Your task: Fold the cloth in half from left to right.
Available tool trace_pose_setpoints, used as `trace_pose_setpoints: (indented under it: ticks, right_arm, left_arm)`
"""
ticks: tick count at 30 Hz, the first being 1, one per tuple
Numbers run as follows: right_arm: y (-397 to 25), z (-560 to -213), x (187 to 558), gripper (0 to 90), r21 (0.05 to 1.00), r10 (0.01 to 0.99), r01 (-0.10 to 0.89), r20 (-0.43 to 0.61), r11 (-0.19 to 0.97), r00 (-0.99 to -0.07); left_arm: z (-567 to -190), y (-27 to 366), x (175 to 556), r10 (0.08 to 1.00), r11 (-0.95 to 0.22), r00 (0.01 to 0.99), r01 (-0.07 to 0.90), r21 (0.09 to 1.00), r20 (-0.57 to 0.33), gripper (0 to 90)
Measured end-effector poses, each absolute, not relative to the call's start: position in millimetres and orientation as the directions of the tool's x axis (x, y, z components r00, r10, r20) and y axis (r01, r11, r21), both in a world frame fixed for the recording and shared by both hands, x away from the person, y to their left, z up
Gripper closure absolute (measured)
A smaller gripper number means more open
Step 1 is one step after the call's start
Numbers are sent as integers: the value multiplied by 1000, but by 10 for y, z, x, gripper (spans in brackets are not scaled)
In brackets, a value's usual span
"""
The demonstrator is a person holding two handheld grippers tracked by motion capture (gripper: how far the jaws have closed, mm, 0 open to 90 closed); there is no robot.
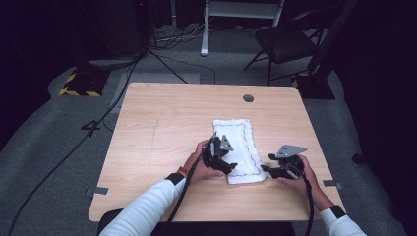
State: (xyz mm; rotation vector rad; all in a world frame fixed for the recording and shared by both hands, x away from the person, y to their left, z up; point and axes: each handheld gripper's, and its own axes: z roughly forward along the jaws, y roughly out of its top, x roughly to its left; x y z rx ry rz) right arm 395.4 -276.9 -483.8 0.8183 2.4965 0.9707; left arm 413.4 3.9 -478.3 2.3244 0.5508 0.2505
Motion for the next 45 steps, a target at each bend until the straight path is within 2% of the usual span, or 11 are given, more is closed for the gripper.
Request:
trace_pose_setpoints:
  ticks: [9,15,18,22,34,39,45]
  right_arm:
    - [-2740,-4887,3952,457,688,604,399,-73,607,-793]
    - [-2679,-4884,3889,472,680,583,378,-89,629,-808]
    - [-2647,-4889,3848,476,681,577,383,-72,624,-814]
    - [-2595,-4890,3777,476,680,553,374,-56,631,-831]
    - [-2439,-4894,3602,476,678,523,365,-34,638,-852]
    - [-2401,-4878,3563,419,677,509,325,-86,661,-856]
    - [-2495,-4799,3628,403,700,521,323,-82,636,-849]
  left_arm:
    - [-4929,7,4047,416,-690,909,294,661,31,198]
    - [-4932,55,3981,435,-689,899,303,659,41,205]
    - [-4934,106,3954,440,-686,898,318,654,24,205]
    - [-4960,223,3920,458,-660,888,372,653,-43,206]
    - [-4964,413,3730,462,-653,886,365,664,-34,233]
    - [-4915,415,3695,460,-674,888,348,652,1,235]
    - [-4810,476,3753,456,-649,890,338,682,-7,211]
